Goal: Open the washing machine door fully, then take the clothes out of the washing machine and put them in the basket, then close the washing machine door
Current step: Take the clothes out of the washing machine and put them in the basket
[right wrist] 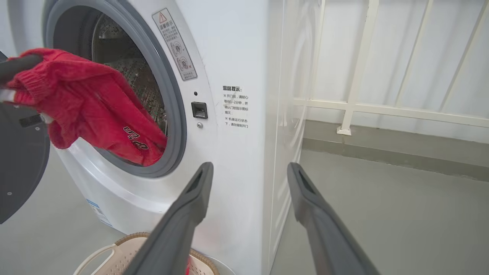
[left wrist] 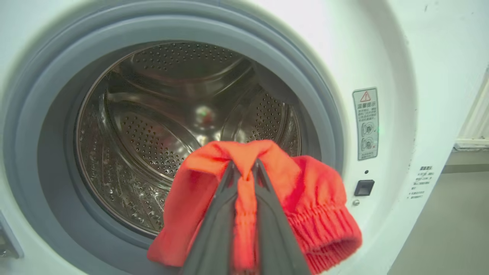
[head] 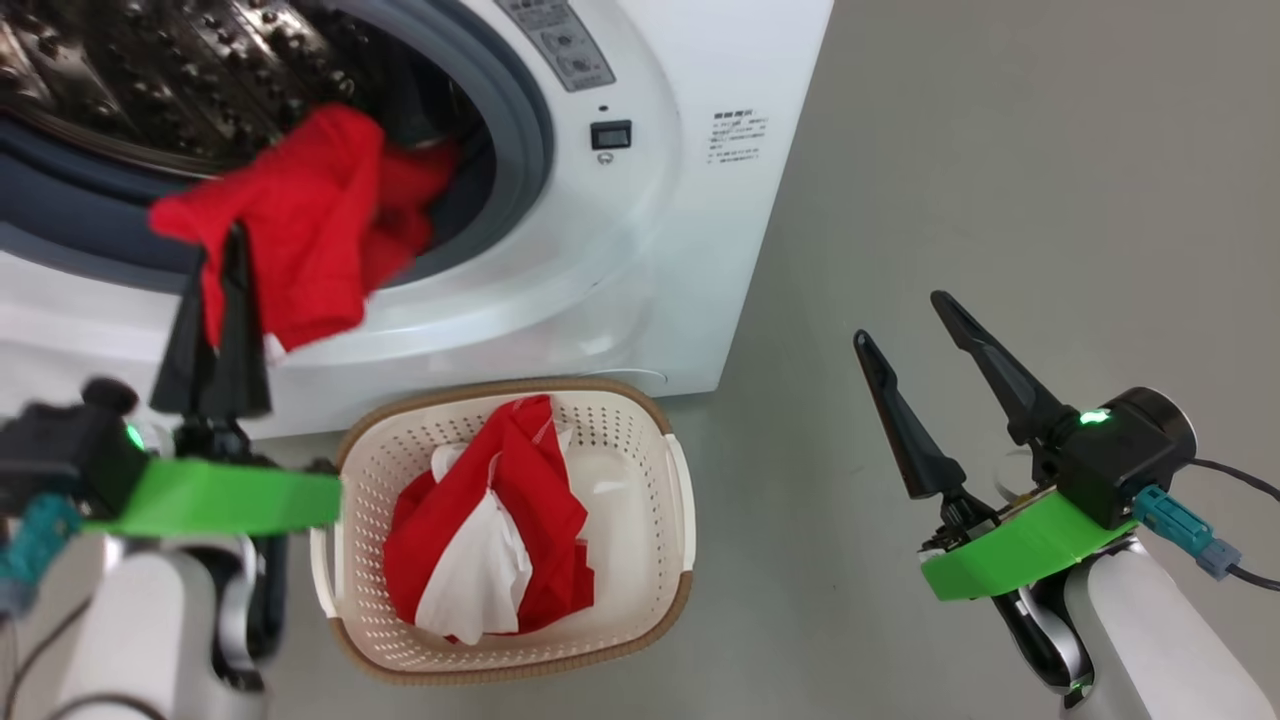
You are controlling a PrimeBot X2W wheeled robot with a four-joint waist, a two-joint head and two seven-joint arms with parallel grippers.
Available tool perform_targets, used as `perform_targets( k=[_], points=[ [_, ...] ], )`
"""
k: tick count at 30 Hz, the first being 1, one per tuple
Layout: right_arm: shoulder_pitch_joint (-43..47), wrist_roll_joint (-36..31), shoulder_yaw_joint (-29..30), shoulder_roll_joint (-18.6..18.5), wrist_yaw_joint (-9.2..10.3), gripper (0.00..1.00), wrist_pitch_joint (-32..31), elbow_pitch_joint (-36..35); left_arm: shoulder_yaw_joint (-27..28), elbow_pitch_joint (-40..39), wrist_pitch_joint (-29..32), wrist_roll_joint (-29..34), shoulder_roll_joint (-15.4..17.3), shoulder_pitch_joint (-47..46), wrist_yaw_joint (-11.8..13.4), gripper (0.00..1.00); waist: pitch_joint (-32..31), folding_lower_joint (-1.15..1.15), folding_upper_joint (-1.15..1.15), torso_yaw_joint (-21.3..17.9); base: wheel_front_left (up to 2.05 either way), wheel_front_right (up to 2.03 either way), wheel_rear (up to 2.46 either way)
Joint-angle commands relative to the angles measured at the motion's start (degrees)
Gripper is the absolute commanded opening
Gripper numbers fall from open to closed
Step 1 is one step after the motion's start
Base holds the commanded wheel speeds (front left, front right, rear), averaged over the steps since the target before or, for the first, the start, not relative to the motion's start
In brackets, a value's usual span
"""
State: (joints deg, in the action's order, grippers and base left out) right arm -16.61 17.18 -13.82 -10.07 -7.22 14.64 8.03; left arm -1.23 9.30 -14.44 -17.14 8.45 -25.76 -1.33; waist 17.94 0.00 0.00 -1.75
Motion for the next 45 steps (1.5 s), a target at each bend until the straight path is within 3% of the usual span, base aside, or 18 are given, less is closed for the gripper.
perform_targets(
  k=[1,11,18,29,45],
  points=[
    [0.8,0.34,-0.73,0.29,-0.26,1.0,0.36,-1.33,1.52,-2.74,-0.55,0.89,1.3,1.14,0.52,0.0,-0.47,0.0,0.0,0.41,0.0,0.0,0.0],
    [2.26,-0.09,0.45,0.39,-0.26,1.0,0.36,-2.25,-0.65,-15.79,0.48,0.46,-1.81,11.39,2.92,0.0,-1.26,0.0,0.0,1.68,0.0,0.0,0.0],
    [1.84,-0.29,0.55,0.15,-0.26,1.0,0.36,-2.8,-2.37,-15.01,3.07,-2.17,-3.24,15.42,3.44,0.0,-0.31,0.0,0.0,1.74,0.0,0.0,0.0],
    [0.72,-0.12,0.33,0.15,-0.26,1.0,0.36,-2.84,-3.82,5.06,2.25,-6.81,-4.25,9.38,0.22,0.0,3.5,0.0,0.0,1.18,0.0,0.0,0.0],
    [-2.0,0.02,-0.81,-0.95,-0.26,1.0,0.36,-2.84,-6.06,41.3,0.54,-11.43,-5.27,-6.89,-4.41,0.0,10.12,0.0,0.0,-0.37,0.0,0.0,0.0]
  ],
)
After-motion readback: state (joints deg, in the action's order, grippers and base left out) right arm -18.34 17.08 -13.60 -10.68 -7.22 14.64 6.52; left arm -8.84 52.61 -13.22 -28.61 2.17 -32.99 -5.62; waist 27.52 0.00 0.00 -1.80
